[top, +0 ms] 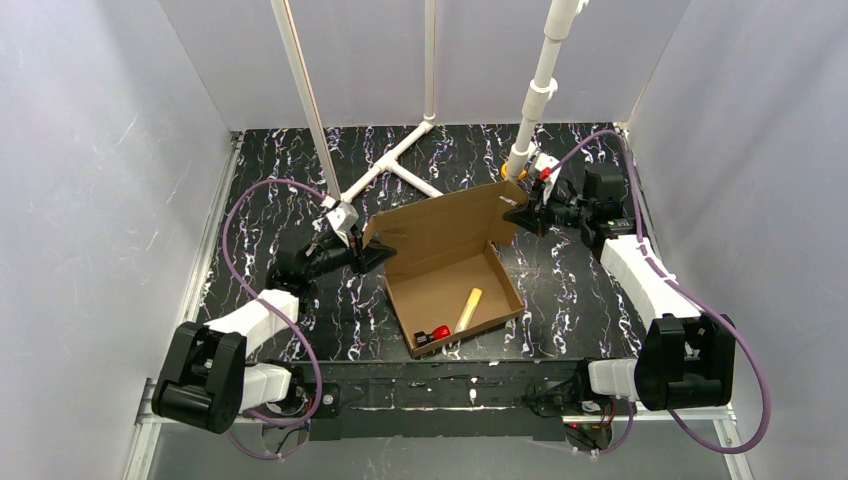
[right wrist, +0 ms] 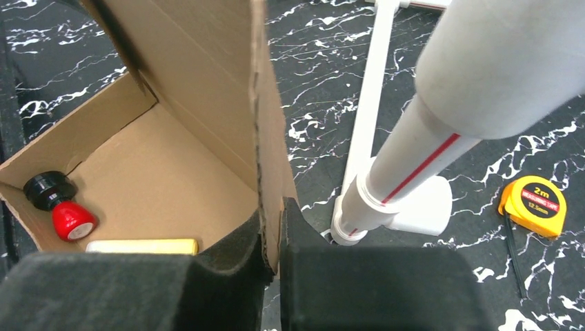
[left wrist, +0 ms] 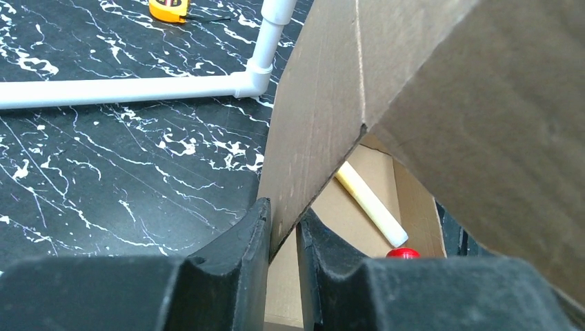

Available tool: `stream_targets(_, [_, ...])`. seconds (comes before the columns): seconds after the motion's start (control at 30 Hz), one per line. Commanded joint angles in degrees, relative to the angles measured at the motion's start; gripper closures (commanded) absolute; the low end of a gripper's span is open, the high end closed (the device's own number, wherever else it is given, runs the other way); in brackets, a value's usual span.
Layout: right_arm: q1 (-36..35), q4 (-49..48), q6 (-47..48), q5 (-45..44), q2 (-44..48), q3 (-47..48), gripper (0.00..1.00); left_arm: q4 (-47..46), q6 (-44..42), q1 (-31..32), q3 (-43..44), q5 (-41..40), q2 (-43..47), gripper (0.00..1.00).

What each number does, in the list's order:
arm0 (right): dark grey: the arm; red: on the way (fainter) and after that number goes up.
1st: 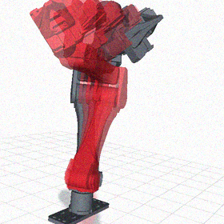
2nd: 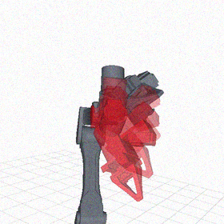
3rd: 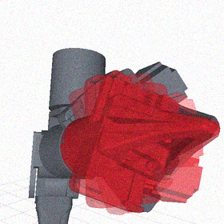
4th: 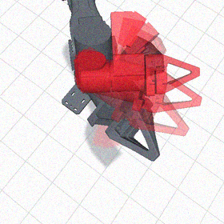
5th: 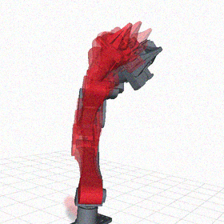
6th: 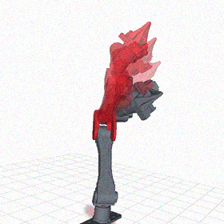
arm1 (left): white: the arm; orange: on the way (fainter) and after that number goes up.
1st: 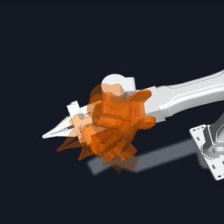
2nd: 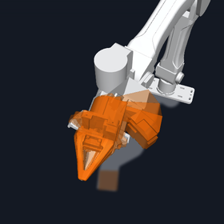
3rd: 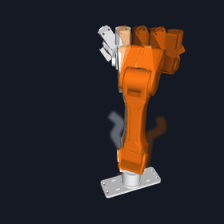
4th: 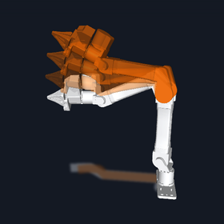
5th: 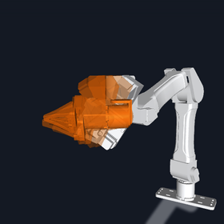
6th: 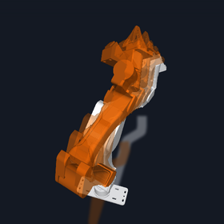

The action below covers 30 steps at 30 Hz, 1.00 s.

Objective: Fold the paper box

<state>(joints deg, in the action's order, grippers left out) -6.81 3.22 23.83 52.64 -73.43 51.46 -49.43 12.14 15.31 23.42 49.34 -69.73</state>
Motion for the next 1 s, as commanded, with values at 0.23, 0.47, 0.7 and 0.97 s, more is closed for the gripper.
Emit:
stream_targets(0.23, [-1.0,14.4,8.4,9.8,1.0,1.1,0.6,-0.1,-8.6,0.3,-2.0,-1.6,5.5,1.0])
stream_targets(0.47, [-0.2,21.2,15.4,13.1,1.5,2.6,0.43,3.4,-11.9,0.3,-2.1,-1.5,7.5,1.0])
stream_targets(0.7, [4.4,22.9,16.6,15.3,1.9,3.8,0.44,7.1,-18.1,0.3,-2.0,-0.1,9.3,1.0])
stream_targets(0.97, [9.3,2.2,-5.5,-0.3,2.2,0.4,0.97,12.5,-24.1,0.3,-0.8,3.0,10.5,1.0])
